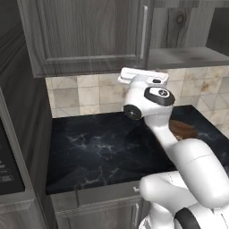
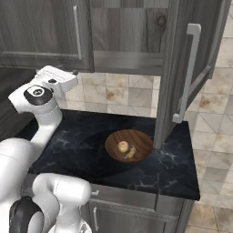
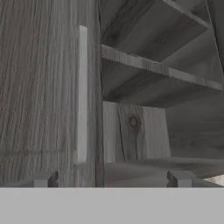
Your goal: Open the cabinet. Pick the peach and banana from the cabinet and place them into the bowl. Then close the cabinet.
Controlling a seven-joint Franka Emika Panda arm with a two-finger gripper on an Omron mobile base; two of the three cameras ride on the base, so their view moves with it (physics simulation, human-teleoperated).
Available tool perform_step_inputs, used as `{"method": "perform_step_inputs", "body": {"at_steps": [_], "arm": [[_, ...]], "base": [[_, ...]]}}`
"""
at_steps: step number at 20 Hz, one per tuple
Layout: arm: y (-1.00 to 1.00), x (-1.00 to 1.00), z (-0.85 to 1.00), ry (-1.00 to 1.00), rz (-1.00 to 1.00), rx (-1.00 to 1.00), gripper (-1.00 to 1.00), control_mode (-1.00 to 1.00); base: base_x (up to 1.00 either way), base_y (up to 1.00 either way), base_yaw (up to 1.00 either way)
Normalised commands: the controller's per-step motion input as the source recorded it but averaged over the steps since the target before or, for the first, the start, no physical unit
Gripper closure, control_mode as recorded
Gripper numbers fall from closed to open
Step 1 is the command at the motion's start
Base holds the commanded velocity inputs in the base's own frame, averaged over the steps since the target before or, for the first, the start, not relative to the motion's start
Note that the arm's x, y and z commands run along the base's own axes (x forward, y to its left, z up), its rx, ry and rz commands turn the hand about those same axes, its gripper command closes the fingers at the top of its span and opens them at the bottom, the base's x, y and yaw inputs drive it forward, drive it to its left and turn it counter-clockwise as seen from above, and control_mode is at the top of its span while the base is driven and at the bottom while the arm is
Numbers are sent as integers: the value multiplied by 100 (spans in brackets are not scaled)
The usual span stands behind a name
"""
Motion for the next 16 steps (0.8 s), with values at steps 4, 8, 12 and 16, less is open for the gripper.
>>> {"method": "perform_step_inputs", "body": {"at_steps": [4,8,12,16], "arm": [[-2,-100,37,15,0,17,-100,-100],[-28,-100,39,26,-5,24,-100,-100],[-34,-100,31,27,-4,21,-100,-100],[-44,-100,-19,9,0,5,-100,-100]], "base": [[0,0,0],[0,0,0],[0,0,0],[0,0,0]]}}
